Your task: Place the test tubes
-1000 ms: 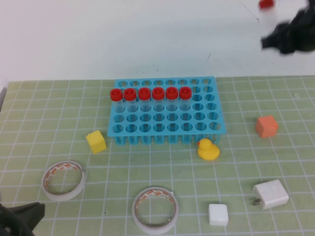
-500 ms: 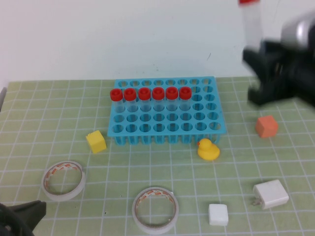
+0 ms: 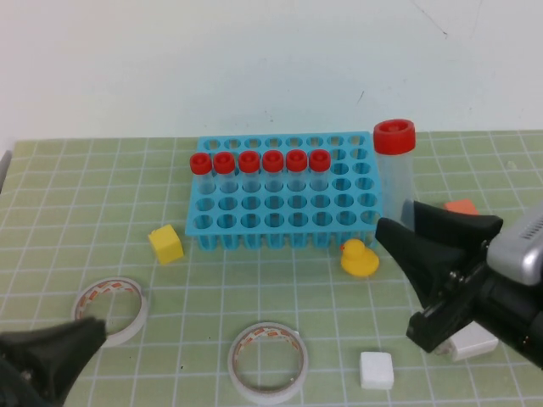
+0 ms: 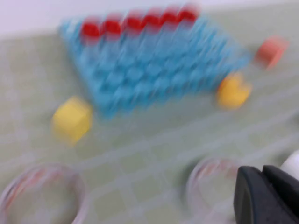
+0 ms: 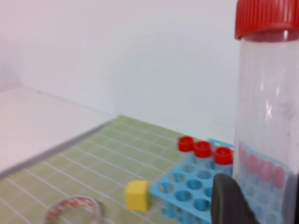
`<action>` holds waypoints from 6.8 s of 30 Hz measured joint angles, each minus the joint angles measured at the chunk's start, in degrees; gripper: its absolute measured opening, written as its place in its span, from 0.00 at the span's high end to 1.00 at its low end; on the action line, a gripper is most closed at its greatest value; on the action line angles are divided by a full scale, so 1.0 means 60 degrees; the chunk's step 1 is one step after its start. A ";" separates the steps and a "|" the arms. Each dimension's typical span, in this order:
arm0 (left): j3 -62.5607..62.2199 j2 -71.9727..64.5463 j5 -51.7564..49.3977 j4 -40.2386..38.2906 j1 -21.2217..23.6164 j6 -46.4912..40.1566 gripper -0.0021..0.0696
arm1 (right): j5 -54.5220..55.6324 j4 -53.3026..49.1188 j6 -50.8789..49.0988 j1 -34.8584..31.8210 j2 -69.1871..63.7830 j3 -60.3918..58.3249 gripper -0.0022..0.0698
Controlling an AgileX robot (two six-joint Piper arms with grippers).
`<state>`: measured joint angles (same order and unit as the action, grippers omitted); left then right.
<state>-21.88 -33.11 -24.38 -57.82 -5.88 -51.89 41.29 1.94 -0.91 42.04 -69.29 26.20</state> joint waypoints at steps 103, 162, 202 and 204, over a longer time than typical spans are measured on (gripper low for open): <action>-0.3719 -0.4796 -0.1411 -0.6392 -0.3703 -0.5777 0.22 | 0.4014 -0.4751 -0.3280 0.0299 -0.2585 -0.0038 0.64; -0.3754 -0.3248 0.3168 -0.5366 -0.3703 -0.6889 0.62 | -0.9971 -0.5336 -0.2799 0.0383 0.7408 -0.0038 0.96; -0.3038 -0.2895 0.5084 -0.5966 -0.3703 -0.8214 0.62 | -1.5152 -0.0257 0.3343 0.0383 0.9099 -0.0038 0.97; -0.3038 -0.2895 0.5084 -0.6091 -0.3703 -0.8230 0.62 | -1.5152 -0.0257 0.3343 0.0383 0.9099 -0.0038 0.97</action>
<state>-40.11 -50.48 6.13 -94.36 -28.10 -101.28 -49.63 0.40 19.15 44.34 -14.70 25.97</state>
